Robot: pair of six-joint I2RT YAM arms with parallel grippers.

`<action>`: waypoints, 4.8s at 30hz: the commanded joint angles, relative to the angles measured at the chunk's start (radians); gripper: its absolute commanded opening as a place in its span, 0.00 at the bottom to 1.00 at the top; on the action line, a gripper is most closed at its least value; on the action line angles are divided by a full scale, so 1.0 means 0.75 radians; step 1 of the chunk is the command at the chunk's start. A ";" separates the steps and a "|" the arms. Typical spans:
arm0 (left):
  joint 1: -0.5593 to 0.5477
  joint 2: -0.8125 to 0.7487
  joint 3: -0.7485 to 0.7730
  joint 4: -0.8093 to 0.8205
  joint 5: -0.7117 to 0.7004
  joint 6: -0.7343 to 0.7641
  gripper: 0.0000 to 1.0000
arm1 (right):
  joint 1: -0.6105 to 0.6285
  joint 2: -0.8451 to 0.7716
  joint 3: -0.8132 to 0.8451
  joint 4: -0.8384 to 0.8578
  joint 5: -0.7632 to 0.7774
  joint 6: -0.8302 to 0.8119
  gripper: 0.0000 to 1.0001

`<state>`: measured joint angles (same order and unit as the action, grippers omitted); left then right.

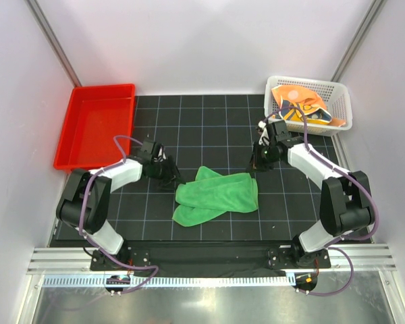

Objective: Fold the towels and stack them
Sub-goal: Flatten out the crumpled towel, then fold the towel

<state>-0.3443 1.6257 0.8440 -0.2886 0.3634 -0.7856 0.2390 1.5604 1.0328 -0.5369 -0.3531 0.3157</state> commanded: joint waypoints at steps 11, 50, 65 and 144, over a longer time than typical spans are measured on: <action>-0.032 0.033 -0.003 0.076 0.027 -0.008 0.53 | 0.000 -0.086 -0.042 0.020 0.002 0.021 0.01; -0.136 -0.838 0.771 0.013 0.094 0.127 0.00 | 0.035 -1.017 0.519 0.200 -0.022 0.137 0.01; -0.208 -1.049 0.850 0.023 0.203 -0.067 0.00 | 0.007 -1.283 0.580 0.303 -0.059 0.463 0.01; 0.332 -0.286 0.112 0.297 0.227 0.213 0.00 | 0.154 -0.346 -0.189 0.682 0.094 -0.038 0.01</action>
<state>-0.0898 1.4704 0.9298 -0.0483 0.5392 -0.6212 0.3553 1.3533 0.8566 -0.0055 -0.3176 0.3267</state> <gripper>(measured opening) 0.021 0.036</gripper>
